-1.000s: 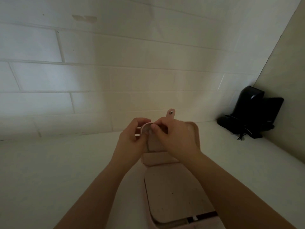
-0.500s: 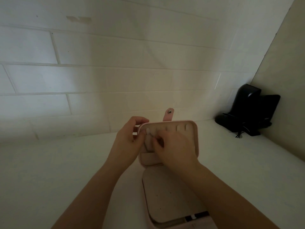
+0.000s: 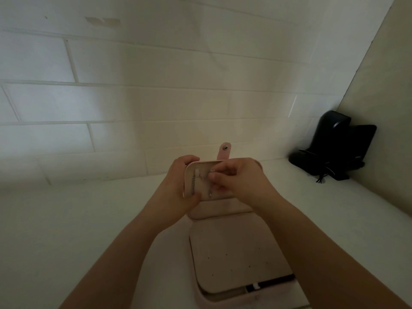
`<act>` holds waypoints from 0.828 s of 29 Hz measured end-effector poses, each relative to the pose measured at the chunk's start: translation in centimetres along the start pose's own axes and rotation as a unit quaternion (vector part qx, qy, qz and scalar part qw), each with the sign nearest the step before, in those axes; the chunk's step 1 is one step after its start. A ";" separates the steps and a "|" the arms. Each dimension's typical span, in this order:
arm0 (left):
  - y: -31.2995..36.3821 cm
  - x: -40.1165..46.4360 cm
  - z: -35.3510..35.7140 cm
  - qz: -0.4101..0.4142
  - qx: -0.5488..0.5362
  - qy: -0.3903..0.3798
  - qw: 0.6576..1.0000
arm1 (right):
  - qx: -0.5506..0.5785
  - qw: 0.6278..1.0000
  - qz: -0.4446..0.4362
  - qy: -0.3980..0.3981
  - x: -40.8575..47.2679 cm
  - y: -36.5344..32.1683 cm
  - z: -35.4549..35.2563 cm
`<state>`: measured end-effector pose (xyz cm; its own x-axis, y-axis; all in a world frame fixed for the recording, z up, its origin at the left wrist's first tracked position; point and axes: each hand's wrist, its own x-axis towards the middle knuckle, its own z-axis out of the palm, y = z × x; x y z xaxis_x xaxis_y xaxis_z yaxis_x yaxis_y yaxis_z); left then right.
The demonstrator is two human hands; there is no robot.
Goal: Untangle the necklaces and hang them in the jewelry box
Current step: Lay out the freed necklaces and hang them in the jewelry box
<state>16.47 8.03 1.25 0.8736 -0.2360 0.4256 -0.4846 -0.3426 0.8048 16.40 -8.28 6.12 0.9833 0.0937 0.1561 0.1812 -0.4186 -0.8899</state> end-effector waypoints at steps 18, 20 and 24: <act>-0.1 0.2 -0.1 -0.014 -0.010 -0.018 1.000 | -0.259 0.953 -0.057 -0.143 -2.0 0.8 1.2; -0.5 0.2 0.0 -0.034 -0.008 -0.017 0.999 | -0.240 0.962 -0.050 -0.119 -2.1 1.1 1.2; -1.4 -0.4 0.8 -0.081 0.041 -0.022 0.996 | -0.205 0.977 -0.039 -0.038 -2.2 1.7 0.3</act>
<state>16.70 7.83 -0.38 0.9389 -0.2102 0.2726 -0.3406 -0.4527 0.8240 14.50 -8.92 4.12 0.9649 0.2005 0.1697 0.2627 -0.7326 -0.6279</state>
